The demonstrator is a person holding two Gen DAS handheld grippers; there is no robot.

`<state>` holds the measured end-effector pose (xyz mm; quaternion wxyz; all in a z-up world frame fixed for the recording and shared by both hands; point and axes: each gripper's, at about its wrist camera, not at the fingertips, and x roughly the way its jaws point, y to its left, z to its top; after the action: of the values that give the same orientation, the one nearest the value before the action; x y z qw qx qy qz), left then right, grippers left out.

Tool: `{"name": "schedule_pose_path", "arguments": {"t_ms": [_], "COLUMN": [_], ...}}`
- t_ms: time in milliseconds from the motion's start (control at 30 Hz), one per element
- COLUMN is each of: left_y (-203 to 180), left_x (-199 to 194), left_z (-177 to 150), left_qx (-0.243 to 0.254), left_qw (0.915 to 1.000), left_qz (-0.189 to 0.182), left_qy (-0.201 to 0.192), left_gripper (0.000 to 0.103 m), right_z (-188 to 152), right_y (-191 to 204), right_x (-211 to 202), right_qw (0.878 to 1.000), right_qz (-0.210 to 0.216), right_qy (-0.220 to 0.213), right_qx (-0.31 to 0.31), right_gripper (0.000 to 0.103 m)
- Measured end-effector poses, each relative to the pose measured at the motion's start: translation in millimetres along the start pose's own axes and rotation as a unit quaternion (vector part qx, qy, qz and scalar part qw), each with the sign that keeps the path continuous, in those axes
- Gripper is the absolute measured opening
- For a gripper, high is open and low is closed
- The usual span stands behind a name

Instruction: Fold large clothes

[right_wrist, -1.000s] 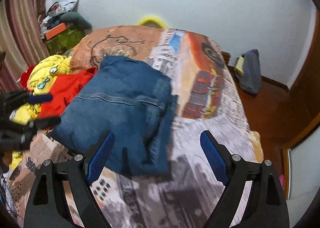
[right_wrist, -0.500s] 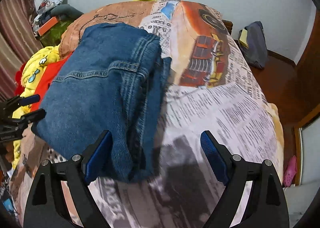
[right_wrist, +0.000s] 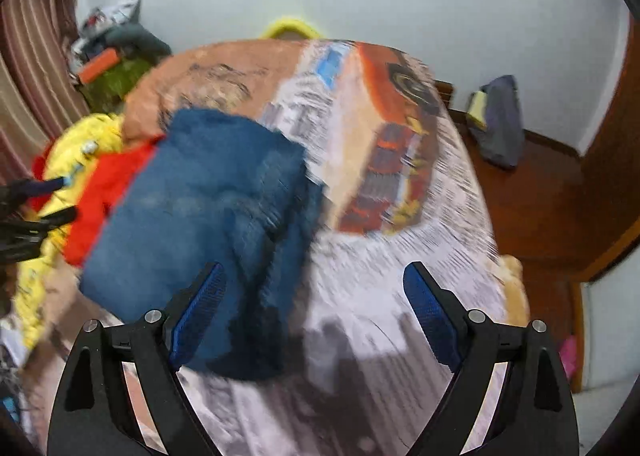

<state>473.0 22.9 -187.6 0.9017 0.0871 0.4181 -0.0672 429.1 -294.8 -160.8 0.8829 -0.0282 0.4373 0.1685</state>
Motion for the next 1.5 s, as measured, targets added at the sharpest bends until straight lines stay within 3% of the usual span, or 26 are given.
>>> {"name": "schedule_pose_path", "arguments": {"t_ms": [233,467,567,633,733,800,867,1033,1267,1333,1500], "left_y": [-9,-8,-1,7,17,21,23,29,26,23,12], "left_x": [70,121,133,138,136,126,109,62,37,43,76], "left_z": [46,74,86,93,97,96,95,86,46,32,4], "left_qx": [-0.04,-0.061,-0.08,-0.1,-0.124,-0.128,-0.114,-0.1,-0.118,-0.132,-0.178], "left_qw": [0.9974,0.9965,0.9957,0.9944,0.9917,0.9916,0.9934,0.9947,0.9884,0.9824,0.9562], "left_qz": [-0.048,-0.04,-0.027,-0.013,-0.012,-0.005,0.004,-0.013,-0.094,-0.126,-0.209], "left_qy": [0.035,0.041,0.036,0.032,0.029,0.019,0.007,-0.019,0.018,0.038,0.103], "left_gripper": [0.074,0.074,0.074,0.074,0.074,0.074,0.074,0.074,0.074,0.074,0.074], "right_z": [33,50,57,63,69,70,72,61,35,24,-1], "right_y": [17,9,2,-5,-12,-16,-20,-23,-14,-12,-13], "right_x": [62,118,120,117,105,91,79,40,40,45,71], "right_qw": [0.998,0.995,0.997,0.998,0.998,0.998,0.999,0.999,0.992,0.99,0.983], "right_qz": [0.044,0.046,0.04,0.014,-0.04,-0.048,-0.041,0.02,0.106,0.117,0.136], "right_qy": [0.039,0.084,0.07,0.055,0.03,0.017,0.007,-0.013,0.018,0.033,0.082], "right_qx": [-0.013,-0.02,-0.005,0.009,0.022,0.022,0.024,0.045,0.07,0.073,0.09], "right_gripper": [0.089,0.089,0.089,0.089,0.089,0.089,0.089,0.091,0.091,0.091,0.091]}}
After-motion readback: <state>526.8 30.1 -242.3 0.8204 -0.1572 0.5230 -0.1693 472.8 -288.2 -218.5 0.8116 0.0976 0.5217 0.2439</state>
